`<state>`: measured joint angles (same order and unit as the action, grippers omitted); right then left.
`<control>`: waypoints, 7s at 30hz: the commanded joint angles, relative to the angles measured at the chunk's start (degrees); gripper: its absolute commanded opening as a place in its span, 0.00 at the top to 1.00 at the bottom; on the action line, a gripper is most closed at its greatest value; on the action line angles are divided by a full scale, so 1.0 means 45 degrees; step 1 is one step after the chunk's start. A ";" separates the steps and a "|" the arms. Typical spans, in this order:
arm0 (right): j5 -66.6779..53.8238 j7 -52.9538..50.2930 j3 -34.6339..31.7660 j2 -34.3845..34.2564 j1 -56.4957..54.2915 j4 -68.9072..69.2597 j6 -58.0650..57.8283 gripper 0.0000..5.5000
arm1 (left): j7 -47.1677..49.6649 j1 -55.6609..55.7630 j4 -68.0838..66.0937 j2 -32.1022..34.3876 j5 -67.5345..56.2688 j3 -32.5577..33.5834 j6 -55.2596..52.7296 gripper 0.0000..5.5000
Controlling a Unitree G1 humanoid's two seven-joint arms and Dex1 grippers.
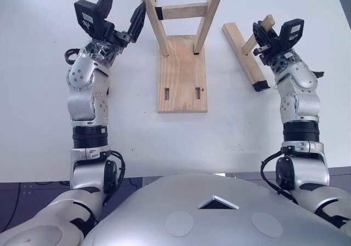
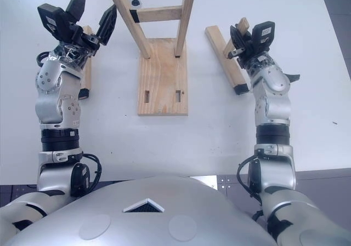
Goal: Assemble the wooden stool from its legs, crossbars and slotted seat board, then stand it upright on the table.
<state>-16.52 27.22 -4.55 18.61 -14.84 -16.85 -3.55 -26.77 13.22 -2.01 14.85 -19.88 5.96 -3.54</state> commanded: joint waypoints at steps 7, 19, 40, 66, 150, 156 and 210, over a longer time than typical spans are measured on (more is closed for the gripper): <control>-0.0272 0.0496 -0.0097 0.0983 0.0686 0.2623 -0.2955 0.74 | 0.0166 -0.0058 0.0221 -0.0012 0.0113 0.0082 0.0007 0.23; 0.0106 0.1037 0.0173 0.2797 0.2274 0.4521 -0.7877 0.46 | 0.0242 -0.0588 0.0450 -0.0155 0.0205 0.0055 0.0085 0.23; 0.0400 -0.0628 -0.1220 0.1647 0.1319 0.4236 -0.6598 0.63 | 0.0068 0.0229 0.2304 -0.0139 -0.3629 0.1129 -0.3600 0.23; -1.0694 0.4489 -0.1483 0.4417 -0.0906 1.0483 -1.1201 0.63 | -0.1077 0.1409 0.5113 -0.0423 -1.4182 0.1043 -0.9343 0.23; -0.4549 0.6504 0.0058 0.4435 0.2421 0.5667 -0.6827 0.31 | -1.1314 -0.0036 -0.0759 0.5352 -0.1193 -0.2563 -0.1956 0.63; -0.4483 0.6161 0.0047 0.4212 0.2948 0.5951 -0.6625 0.31 | -1.0531 -0.0464 -0.0496 0.5297 -0.0292 -0.3178 -0.1455 0.63; -0.3909 0.5495 0.0193 0.4085 0.3574 0.6121 -0.6221 0.31 | -0.6925 -0.0380 -0.1574 0.7399 0.1499 -0.3072 -0.2558 0.28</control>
<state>-35.03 52.19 -2.97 36.68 0.78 10.34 -32.01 -61.80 11.73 -4.89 47.20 -17.53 -8.77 -17.33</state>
